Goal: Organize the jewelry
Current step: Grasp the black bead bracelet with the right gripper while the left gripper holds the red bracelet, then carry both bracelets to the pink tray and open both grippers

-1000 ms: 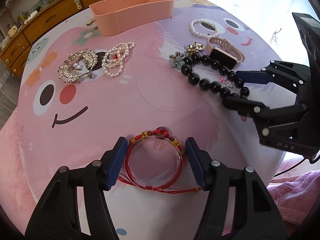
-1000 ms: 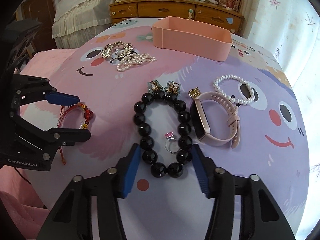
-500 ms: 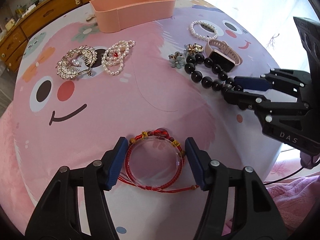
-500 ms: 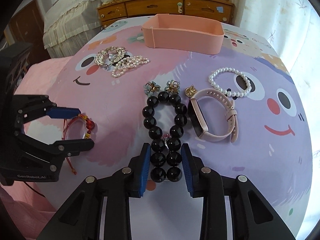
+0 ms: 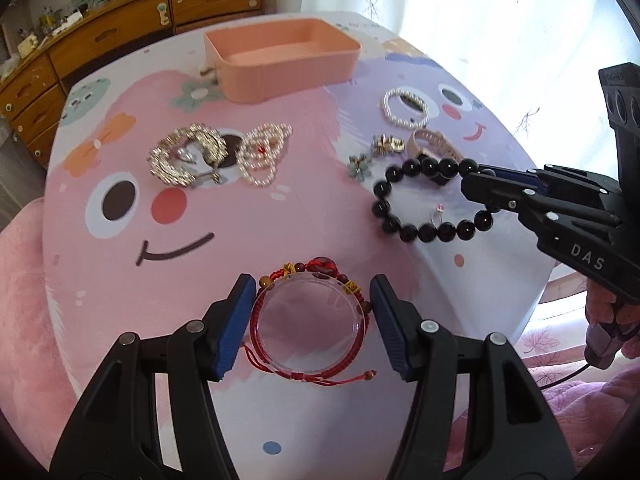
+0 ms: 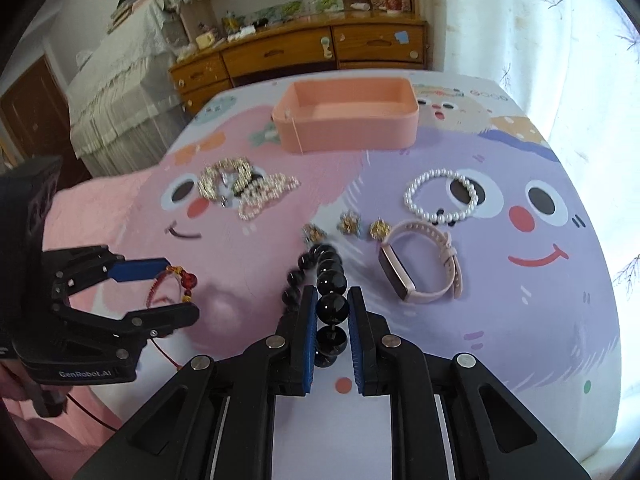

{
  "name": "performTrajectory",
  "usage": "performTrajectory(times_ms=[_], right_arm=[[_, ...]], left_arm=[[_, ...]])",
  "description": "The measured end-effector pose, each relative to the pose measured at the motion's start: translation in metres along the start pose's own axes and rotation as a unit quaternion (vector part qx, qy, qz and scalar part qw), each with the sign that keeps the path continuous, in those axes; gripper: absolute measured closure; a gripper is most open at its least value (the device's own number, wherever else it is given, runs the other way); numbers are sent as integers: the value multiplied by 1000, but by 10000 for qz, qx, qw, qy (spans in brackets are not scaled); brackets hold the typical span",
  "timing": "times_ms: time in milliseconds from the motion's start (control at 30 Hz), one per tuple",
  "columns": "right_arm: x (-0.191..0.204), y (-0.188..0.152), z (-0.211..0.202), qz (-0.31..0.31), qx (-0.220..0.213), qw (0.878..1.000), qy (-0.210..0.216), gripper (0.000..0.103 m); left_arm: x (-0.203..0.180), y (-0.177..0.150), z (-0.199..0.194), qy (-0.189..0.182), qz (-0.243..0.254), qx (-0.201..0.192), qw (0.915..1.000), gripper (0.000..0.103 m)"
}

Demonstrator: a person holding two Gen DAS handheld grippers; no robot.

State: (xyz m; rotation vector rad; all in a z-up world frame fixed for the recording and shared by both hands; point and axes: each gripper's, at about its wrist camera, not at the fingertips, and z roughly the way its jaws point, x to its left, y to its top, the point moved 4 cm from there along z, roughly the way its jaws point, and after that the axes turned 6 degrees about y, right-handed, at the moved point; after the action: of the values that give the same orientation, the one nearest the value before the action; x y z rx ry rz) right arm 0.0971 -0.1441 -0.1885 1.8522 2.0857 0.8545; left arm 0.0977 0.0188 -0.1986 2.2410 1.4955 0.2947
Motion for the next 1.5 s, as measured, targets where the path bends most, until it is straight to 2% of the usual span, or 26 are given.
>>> performTrajectory(times_ms=[133,267,467,667,800,1000,1133,1333,1467,1500], right_arm=[[17,24,-26,-40,-297,9995,111,89],[30,51,-54,-115,-629,9976,260,89],[41,96,-96,-160,-1088,9923,562,89],[47,154,-128,-474,-1484,9843,833,89],[42,193,-137,-637,-1574,9801,1028,89],[25,254,-130,-637,-1664,9761,1248,89],[1,288,-107,-679,-1627,9771,1193,89],[-37,310,-55,-826,-1311,9813,1138,89],[-64,307,-8,-671,-1111,9843,1199,88],[-71,307,3,-602,-1038,9853,1218,84]], left_arm=[[10,11,-28,-110,-290,-188,9993,47],[13,29,-61,-234,-368,-493,9978,47],[12,61,-98,-512,-552,-577,9955,47],[3,107,-121,-579,-539,-675,9946,46],[0,148,-129,-532,-553,-850,9934,46],[15,206,-109,-587,-956,-1005,9886,46],[31,246,-81,-338,-1267,-1018,9861,46],[45,283,-30,-41,-1450,-888,9854,46],[47,296,5,135,-1506,-691,9861,46],[48,298,12,132,-1502,-666,9863,45]])
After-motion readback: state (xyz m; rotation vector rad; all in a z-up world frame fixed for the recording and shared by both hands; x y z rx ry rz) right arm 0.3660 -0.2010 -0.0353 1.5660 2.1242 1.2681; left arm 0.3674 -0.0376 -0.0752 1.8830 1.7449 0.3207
